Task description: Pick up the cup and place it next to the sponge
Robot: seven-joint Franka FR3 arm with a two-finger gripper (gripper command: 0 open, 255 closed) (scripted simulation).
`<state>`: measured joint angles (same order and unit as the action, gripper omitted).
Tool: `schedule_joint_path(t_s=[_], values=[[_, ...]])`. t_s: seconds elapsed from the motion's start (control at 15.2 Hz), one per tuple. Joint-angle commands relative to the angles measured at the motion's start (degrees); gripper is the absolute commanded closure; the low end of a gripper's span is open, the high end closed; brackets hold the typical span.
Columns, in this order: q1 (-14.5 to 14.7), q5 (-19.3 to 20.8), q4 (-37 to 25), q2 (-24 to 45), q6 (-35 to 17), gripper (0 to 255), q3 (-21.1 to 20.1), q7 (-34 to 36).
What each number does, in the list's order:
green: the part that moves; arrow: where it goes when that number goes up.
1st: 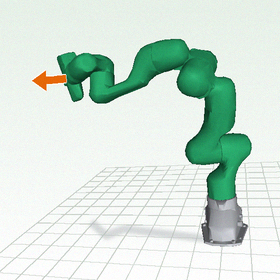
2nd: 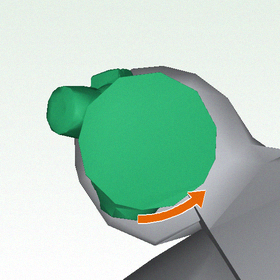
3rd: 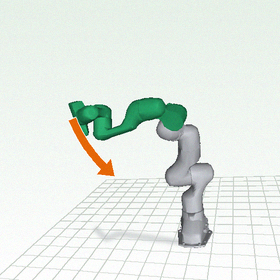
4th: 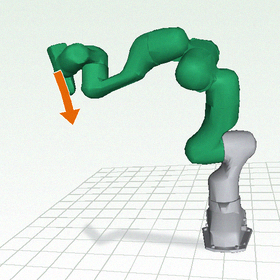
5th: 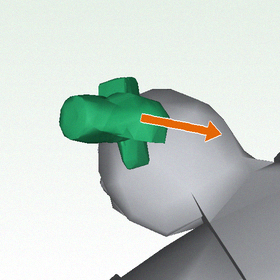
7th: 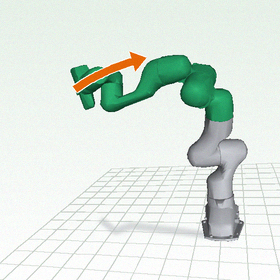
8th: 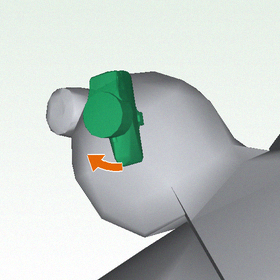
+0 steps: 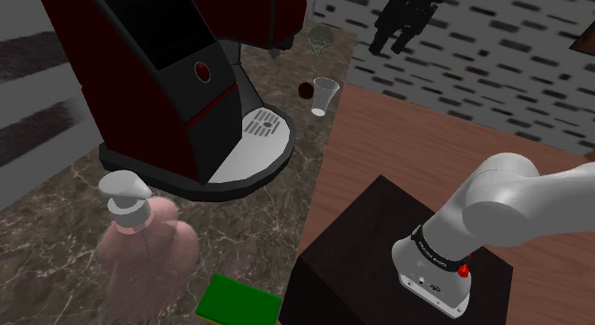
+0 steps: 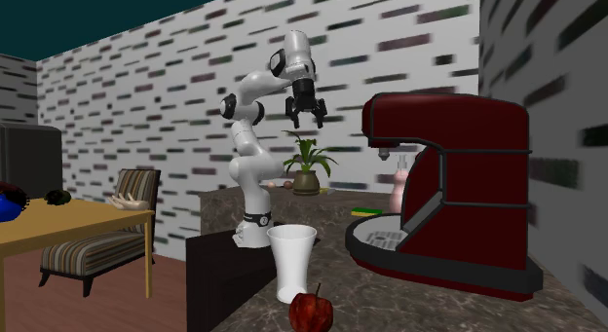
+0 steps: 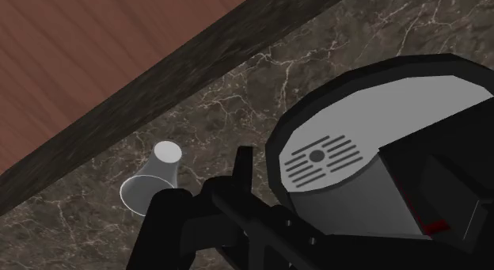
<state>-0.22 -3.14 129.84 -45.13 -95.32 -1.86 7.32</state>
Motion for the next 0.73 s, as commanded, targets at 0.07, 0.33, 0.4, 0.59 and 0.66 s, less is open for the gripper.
schedule_joint_path(t_s=[0.07, 0.33, 0.4, 0.59, 0.66], values=[[-0.2, 0.65, 0.32, 1.39, -1.33, 0, 0.22, -0.64], [-1.1, 3.24, 0.95, 7.42, -6.6, 0, 1.04, -2.97], [-1.33, 3.9, 0.95, 9.04, -7.89, 0, 1.25, -3.48], [-2.05, 5.87, 0.53, 14.15, -11.65, 0, 1.86, -4.89], [-2.3, 6.53, 0.26, 15.92, -12.86, 0, 2.05, -5.31]])
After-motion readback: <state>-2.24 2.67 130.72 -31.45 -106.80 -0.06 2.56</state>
